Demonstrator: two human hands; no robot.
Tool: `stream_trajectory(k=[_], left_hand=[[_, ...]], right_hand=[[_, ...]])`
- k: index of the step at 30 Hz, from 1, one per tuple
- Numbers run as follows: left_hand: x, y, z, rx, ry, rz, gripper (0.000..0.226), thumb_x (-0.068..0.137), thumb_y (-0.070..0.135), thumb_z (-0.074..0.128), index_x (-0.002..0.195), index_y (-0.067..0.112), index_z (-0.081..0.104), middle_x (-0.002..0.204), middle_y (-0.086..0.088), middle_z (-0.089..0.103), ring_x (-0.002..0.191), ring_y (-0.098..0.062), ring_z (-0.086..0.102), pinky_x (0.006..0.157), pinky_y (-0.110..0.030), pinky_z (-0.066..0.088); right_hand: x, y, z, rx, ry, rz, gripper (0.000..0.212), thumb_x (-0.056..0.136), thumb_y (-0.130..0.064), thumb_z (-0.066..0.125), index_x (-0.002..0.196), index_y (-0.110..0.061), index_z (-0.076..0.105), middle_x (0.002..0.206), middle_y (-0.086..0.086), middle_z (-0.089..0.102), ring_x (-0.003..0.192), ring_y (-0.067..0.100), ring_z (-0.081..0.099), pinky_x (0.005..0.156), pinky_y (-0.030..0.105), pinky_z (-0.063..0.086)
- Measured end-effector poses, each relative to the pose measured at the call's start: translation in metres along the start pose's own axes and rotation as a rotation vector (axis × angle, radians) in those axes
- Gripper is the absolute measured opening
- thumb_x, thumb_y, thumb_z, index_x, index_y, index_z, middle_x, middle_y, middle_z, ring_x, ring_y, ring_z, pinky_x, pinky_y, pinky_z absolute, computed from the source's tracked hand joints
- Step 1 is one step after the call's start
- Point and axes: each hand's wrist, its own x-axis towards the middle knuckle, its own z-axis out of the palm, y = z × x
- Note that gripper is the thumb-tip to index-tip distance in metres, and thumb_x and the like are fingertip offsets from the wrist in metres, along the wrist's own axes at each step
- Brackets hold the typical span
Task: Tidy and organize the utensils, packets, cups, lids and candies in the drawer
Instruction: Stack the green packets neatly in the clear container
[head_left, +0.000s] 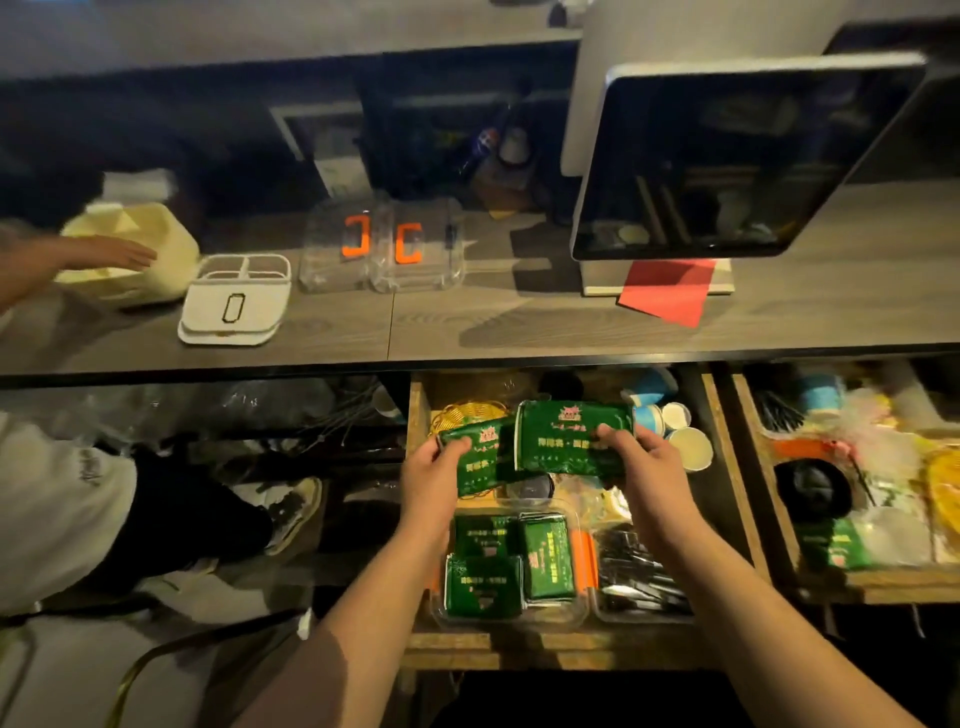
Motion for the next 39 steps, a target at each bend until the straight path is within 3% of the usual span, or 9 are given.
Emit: stream_trajectory(k=[6, 12, 15, 21, 26, 30, 32, 35, 39], left_hand=[[-0.012, 0.02, 0.005, -0.046, -0.084, 0.084, 0.063, 0.097, 0.037, 0.058, 0.153, 0.018, 0.037, 0.154, 0.003, 0.04, 0.143, -0.019, 0.037, 0.118, -0.042, 0.029], [-0.019, 0.024, 0.004, -0.121, -0.17, 0.087, 0.08, 0.084, 0.061, 0.06, 0.152, 0.023, 0.04, 0.153, 0.005, 0.043, 0.14, -0.017, 0.043, 0.117, -0.049, 0.036], [-0.025, 0.026, 0.003, -0.099, -0.198, 0.116, 0.06, 0.101, 0.049, 0.047, 0.152, 0.019, 0.039, 0.147, 0.009, 0.045, 0.138, -0.012, 0.041, 0.119, -0.041, 0.032], [-0.033, 0.023, 0.007, -0.039, -0.271, 0.137, 0.099, 0.07, 0.084, 0.058, 0.152, 0.031, 0.036, 0.152, 0.008, 0.044, 0.14, -0.016, 0.04, 0.118, -0.048, 0.031], [-0.033, 0.03, -0.001, 0.022, -0.253, 0.115, 0.07, 0.091, 0.053, 0.061, 0.151, 0.026, 0.037, 0.149, 0.006, 0.046, 0.138, -0.017, 0.041, 0.118, -0.048, 0.032], [-0.022, 0.024, -0.01, 0.103, -0.303, 0.065, 0.087, 0.067, 0.063, 0.055, 0.146, 0.028, 0.042, 0.157, -0.012, 0.039, 0.143, -0.036, 0.038, 0.115, -0.063, 0.031], [-0.024, 0.02, -0.016, 0.205, -0.333, 0.045, 0.079, 0.075, 0.052, 0.055, 0.147, 0.024, 0.037, 0.153, -0.011, 0.044, 0.138, -0.032, 0.044, 0.113, -0.056, 0.036], [-0.016, -0.005, -0.029, 0.359, -0.325, 0.036, 0.038, 0.096, 0.028, 0.06, 0.132, 0.021, 0.047, 0.127, -0.004, 0.063, 0.113, -0.02, 0.063, 0.097, -0.044, 0.052], [0.004, -0.061, -0.044, 0.545, -0.242, 0.004, 0.035, 0.096, 0.021, 0.064, 0.128, 0.02, 0.052, 0.127, -0.003, 0.065, 0.105, -0.016, 0.066, 0.095, -0.044, 0.055]], right_hand=[[-0.016, -0.01, 0.019, -0.103, -0.102, -0.071, 0.017, 0.098, -0.017, 0.055, 0.087, -0.009, 0.064, 0.07, -0.002, 0.064, 0.064, 0.01, 0.058, 0.053, 0.021, 0.043], [-0.025, 0.0, 0.031, -0.229, -0.053, -0.2, 0.005, 0.094, -0.018, 0.062, 0.097, -0.016, 0.065, 0.091, 0.002, 0.072, 0.086, 0.014, 0.067, 0.08, 0.034, 0.055], [-0.028, 0.007, 0.039, -0.242, -0.009, -0.153, 0.035, 0.086, -0.046, 0.062, 0.108, -0.019, 0.059, 0.107, 0.005, 0.067, 0.102, 0.021, 0.064, 0.093, 0.05, 0.052], [-0.033, 0.011, 0.057, -0.238, -0.05, -0.153, 0.034, 0.085, -0.039, 0.058, 0.118, -0.044, 0.05, 0.128, -0.002, 0.056, 0.117, 0.019, 0.056, 0.102, 0.05, 0.046], [-0.034, 0.008, 0.055, -0.248, -0.068, -0.061, 0.056, 0.079, -0.033, 0.061, 0.133, -0.037, 0.045, 0.141, -0.002, 0.049, 0.126, 0.018, 0.05, 0.105, 0.046, 0.044], [-0.03, 0.0, 0.046, -0.179, -0.228, 0.136, 0.028, 0.093, -0.026, 0.06, 0.115, -0.01, 0.061, 0.103, 0.01, 0.067, 0.082, 0.021, 0.065, 0.065, 0.034, 0.05], [-0.028, 0.007, 0.04, -0.186, -0.266, 0.187, 0.024, 0.095, -0.019, 0.059, 0.113, -0.003, 0.059, 0.092, 0.01, 0.063, 0.073, 0.022, 0.061, 0.055, 0.031, 0.044], [-0.024, 0.032, 0.035, -0.214, -0.276, 0.237, 0.019, 0.095, -0.012, 0.059, 0.111, -0.002, 0.057, 0.098, 0.013, 0.061, 0.085, 0.024, 0.06, 0.063, 0.03, 0.051], [-0.012, 0.083, 0.035, -0.351, -0.202, 0.335, 0.003, 0.094, -0.003, 0.058, 0.096, -0.006, 0.057, 0.11, 0.024, 0.063, 0.087, 0.025, 0.065, 0.075, 0.038, 0.06]])
